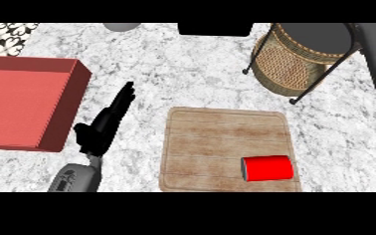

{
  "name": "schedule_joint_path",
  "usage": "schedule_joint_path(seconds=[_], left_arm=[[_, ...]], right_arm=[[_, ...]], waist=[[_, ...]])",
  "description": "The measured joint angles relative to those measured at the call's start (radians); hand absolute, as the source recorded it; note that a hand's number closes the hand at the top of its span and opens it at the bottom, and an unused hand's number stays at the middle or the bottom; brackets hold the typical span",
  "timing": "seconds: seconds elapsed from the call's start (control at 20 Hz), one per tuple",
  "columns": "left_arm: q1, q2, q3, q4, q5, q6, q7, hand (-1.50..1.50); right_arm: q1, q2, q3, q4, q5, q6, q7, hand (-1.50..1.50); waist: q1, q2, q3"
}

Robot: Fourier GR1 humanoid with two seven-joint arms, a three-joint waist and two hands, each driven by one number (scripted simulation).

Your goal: Pick the squash from the cutting board and place it in the tiered basket

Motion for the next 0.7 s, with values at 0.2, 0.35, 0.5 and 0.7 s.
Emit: schedule_joint_path(seconds=[0.2,0.35,0.5,0.7], left_arm=[[0.005,0.006,0.012,-0.006,0.009,-0.007,0.004,0.0],[0.0,0.006,0.015,0.002,0.004,-0.009,-0.002,0.0],[-0.01,0.004,0.016,-0.002,0.004,-0.013,0.01,0.0],[0.008,0.011,0.026,-0.025,0.012,-0.018,0.025,0.0]], right_arm=[[-0.021,0.025,-0.083,0.044,-0.081,-0.002,0.087,-1.5],[-0.027,0.031,-0.129,0.06,-0.124,-0.021,0.103,-1.5],[-0.034,0.035,-0.16,0.07,-0.146,-0.071,0.083,-1.5],[-0.032,0.001,-0.165,0.051,-0.127,-0.169,0.068,-1.5]], waist=[[-0.006,-0.004,0.0],[-0.011,-0.005,0.001],[-0.011,-0.005,0.001],[-0.013,-0.007,0.0]])
